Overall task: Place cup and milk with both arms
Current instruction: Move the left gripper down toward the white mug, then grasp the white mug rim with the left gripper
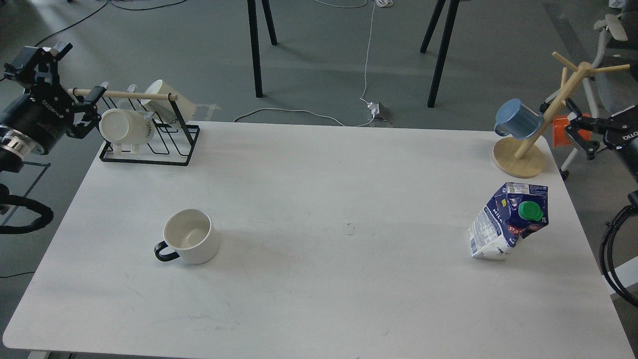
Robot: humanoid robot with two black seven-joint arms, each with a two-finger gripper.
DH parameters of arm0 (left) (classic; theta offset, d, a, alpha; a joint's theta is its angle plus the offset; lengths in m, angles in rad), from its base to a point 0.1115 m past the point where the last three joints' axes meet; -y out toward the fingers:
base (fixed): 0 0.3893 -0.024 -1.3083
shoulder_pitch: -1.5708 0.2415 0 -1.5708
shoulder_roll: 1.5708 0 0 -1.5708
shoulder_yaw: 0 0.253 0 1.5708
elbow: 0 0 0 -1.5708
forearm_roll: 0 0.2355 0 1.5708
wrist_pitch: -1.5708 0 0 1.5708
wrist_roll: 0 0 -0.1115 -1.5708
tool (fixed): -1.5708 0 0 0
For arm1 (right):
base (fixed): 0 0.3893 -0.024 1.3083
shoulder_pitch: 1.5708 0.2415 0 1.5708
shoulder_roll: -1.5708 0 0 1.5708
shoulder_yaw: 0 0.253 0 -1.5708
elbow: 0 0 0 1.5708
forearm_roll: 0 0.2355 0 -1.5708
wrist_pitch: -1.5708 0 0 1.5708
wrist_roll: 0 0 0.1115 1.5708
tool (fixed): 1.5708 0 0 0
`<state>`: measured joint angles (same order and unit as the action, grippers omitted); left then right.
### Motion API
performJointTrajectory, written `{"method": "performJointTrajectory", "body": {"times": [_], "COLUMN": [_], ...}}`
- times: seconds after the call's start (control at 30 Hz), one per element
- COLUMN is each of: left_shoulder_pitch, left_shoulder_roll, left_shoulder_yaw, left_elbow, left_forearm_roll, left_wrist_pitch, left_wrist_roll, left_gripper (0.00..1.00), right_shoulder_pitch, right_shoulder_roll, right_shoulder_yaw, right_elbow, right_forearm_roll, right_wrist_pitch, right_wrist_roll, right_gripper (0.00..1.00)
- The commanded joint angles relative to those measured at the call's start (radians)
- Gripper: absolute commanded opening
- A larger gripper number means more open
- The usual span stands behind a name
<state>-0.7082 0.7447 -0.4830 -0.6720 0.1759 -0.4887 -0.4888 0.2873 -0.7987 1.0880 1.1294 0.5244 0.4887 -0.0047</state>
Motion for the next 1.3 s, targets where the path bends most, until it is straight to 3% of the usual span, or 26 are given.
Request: {"method": "performJointTrajectory", "body": {"times": [0.0,0.3,0.5,0.67,0.8,0.93,1.1,1.27], "left_shoulder_pitch": [-0.025,-0.056,-0.077,-0.071,-0.059,-0.048,0.004,0.035], "left_shoulder_roll": [0.001,0.004,0.007,0.041,0.081,0.093,0.078,0.058], "left_shoulder_yaw": [0.001,0.023,0.038,0.043,0.05,0.124,0.176,0.176], "left_elbow": [0.0,0.029,0.005,-0.156,-0.306,-0.366,-0.368,-0.357], "left_forearm_roll": [0.002,0.039,0.642,1.097,1.285,1.491,1.539,1.542], "left_wrist_pitch": [0.0,0.0,0.0,0.0,0.0,0.0,0.14,0.157], "left_wrist_roll": [0.0,0.0,0.0,0.0,0.0,0.0,0.0,0.0], "left_gripper": [0.99,0.99,0.99,0.99,0.99,0.99,0.98,0.98], "right_shoulder_pitch": [0.0,-0.016,-0.02,-0.028,-0.056,-0.063,-0.066,-0.079], "right_shoulder_roll": [-0.002,0.006,0.01,0.015,0.015,0.015,0.013,0.015], "right_shoulder_yaw": [0.0,0.0,0.0,0.0,0.003,0.004,0.006,0.006], "right_elbow": [0.0,-0.003,-0.026,-0.06,-0.069,-0.08,-0.103,-0.105], "right_forearm_roll": [-0.001,0.0,-0.003,-0.001,-0.001,-0.001,-0.001,-0.001], "right_wrist_pitch": [0.0,0.0,0.0,0.0,0.0,0.0,0.0,0.0], "right_wrist_roll": [0.0,0.0,0.0,0.0,0.0,0.002,0.0,0.002], "right_gripper": [0.99,0.99,0.99,0.99,0.99,0.99,0.99,0.99]}}
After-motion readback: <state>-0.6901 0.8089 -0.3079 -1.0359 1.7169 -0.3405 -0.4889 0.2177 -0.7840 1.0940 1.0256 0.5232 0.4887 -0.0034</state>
